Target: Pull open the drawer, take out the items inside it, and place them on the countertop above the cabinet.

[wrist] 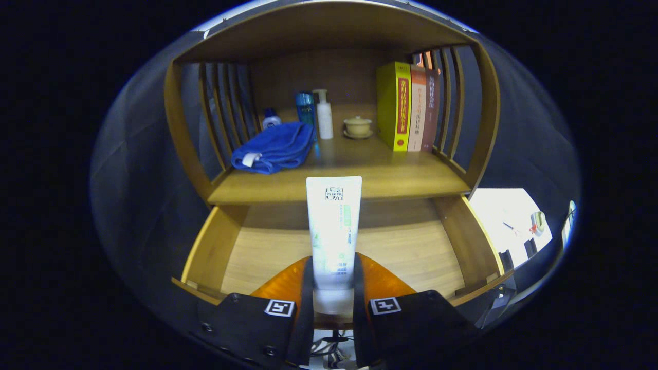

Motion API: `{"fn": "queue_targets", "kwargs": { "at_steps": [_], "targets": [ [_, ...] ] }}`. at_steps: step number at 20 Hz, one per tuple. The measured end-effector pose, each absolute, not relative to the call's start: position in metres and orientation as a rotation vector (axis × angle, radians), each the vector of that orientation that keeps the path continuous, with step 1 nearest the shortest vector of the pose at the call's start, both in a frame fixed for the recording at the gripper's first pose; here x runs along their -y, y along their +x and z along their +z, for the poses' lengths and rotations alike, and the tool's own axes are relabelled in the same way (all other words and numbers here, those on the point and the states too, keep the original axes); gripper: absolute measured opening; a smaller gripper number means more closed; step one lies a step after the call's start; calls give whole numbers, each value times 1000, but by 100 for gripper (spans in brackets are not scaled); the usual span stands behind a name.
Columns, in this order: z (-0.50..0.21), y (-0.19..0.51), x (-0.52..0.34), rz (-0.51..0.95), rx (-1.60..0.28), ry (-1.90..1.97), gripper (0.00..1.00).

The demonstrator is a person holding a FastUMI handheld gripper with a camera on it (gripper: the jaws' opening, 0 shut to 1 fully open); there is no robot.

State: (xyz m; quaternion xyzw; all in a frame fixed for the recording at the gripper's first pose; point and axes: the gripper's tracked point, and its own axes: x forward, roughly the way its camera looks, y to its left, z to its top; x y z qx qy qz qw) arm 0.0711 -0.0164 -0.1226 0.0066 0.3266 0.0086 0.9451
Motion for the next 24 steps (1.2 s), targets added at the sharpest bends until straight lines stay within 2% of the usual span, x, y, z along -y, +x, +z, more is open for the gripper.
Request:
{"fn": "queue_targets", "kwargs": {
  "at_steps": [5,10,17,21,24],
  "targets": [
    [-68,98,10,16,-496,7,40],
    [-53,155,7,9,-475,-1,40],
    [-102,240,20,-73,-634,6,40],
    [-133,252,25,-98,-785,48,40],
    [-145,259,33,-119,-828,19,40]
  ]
}}
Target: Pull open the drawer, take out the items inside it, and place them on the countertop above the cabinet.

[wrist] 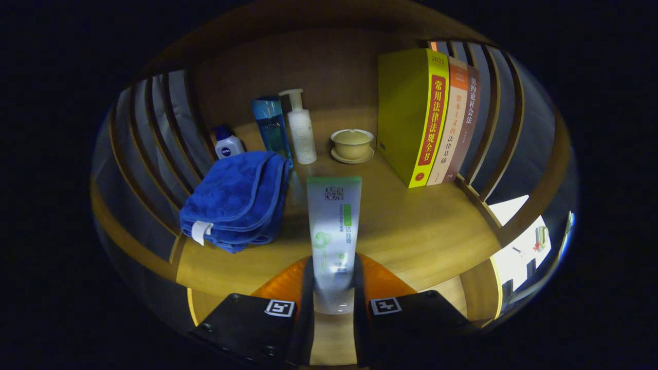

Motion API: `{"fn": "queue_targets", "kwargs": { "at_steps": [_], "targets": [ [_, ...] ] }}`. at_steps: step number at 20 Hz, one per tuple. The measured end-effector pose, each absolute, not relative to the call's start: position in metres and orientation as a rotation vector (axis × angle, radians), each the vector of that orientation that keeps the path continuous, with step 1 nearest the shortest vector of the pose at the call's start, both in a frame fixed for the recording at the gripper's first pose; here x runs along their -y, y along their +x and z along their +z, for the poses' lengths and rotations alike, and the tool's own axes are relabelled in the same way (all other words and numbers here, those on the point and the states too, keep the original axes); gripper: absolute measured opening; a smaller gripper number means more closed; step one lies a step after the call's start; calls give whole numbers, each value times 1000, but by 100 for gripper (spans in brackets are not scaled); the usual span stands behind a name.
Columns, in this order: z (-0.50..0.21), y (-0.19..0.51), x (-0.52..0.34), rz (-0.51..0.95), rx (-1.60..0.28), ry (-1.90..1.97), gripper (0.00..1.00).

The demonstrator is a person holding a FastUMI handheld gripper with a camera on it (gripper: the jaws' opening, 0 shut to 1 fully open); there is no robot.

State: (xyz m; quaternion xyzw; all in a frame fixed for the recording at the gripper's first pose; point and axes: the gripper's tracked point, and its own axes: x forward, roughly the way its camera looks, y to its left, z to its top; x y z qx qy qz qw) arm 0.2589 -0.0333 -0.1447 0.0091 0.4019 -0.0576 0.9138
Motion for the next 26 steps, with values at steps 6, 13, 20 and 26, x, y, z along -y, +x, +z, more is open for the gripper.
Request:
{"fn": "queue_targets", "kwargs": {
  "at_steps": [6,13,20,26],
  "targets": [
    [-166,261,34,-135,-890,27,41],
    [-174,267,35,-155,-868,21,55],
    [-156,266,31,-146,-817,5,94],
    [-122,249,25,-123,-763,-20,100]
  ]
}}
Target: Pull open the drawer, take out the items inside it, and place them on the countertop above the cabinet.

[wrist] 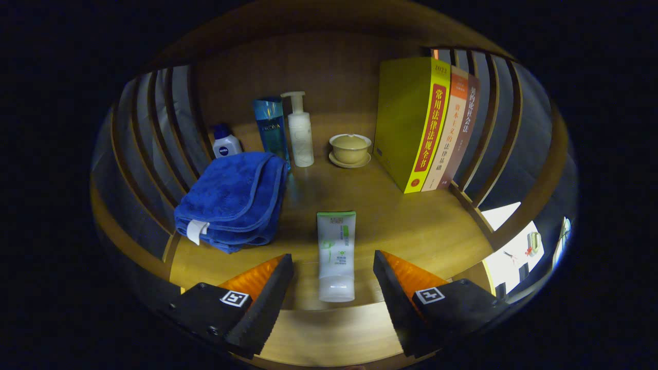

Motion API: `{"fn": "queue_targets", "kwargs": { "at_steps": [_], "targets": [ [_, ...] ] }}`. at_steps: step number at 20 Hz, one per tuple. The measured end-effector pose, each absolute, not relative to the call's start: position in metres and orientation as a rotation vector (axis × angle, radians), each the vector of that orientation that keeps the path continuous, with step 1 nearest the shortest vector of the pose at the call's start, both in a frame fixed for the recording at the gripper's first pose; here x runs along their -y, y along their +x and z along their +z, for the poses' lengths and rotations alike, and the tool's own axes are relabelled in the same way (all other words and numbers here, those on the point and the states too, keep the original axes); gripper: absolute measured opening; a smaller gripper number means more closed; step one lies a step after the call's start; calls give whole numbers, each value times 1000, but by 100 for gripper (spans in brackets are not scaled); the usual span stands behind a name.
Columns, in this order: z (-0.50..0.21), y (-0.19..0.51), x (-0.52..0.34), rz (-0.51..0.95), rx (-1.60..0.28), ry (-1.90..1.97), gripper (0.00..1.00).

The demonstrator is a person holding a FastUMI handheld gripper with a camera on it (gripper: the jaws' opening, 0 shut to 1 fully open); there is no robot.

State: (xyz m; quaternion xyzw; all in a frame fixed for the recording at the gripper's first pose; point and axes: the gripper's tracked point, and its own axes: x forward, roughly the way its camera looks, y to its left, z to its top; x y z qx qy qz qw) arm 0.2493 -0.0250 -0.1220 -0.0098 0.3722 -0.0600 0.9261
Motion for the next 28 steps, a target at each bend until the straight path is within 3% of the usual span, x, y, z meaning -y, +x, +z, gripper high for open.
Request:
{"fn": "queue_targets", "kwargs": {
  "at_steps": [7,15,28],
  "targets": [
    [-58,204,21,-80,-603,-24,100],
    [34,122,24,-63,-243,-69,100],
    [-15,-31,31,-14,1,11,99]
  ]
}}
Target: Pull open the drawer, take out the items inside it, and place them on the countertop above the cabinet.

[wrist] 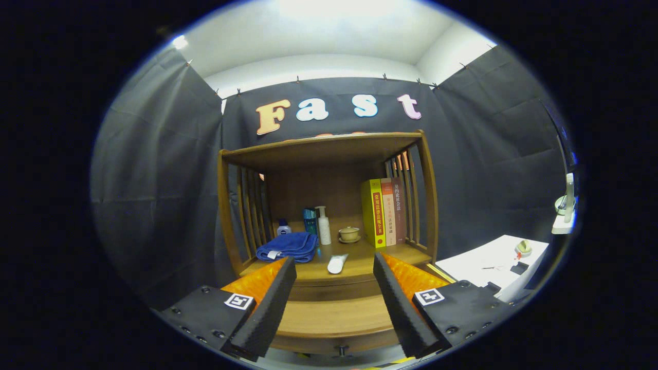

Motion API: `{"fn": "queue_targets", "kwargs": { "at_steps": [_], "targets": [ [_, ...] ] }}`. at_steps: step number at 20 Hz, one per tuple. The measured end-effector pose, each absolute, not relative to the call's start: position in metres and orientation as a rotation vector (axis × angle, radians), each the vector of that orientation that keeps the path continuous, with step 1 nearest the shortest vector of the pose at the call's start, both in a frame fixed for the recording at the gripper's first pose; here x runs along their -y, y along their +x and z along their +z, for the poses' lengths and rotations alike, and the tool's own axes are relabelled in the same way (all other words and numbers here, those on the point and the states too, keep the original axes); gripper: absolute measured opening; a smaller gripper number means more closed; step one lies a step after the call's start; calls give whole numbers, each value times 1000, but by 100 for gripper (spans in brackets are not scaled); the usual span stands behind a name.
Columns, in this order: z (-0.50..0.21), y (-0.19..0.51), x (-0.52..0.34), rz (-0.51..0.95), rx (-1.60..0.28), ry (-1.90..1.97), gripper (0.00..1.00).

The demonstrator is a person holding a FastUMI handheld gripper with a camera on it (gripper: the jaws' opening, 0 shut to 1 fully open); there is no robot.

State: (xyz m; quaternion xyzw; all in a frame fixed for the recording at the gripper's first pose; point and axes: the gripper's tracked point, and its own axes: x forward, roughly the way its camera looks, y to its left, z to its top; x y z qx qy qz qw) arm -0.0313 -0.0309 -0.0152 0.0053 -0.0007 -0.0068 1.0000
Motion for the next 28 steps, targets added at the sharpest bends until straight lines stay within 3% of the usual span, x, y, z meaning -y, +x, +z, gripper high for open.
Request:
{"fn": "queue_targets", "kwargs": {
  "at_steps": [13,28],
  "targets": [
    [-165,-47,35,-79,-70,-5,98],
    [-211,-24,34,-8,-120,60,98]
  ]
}}
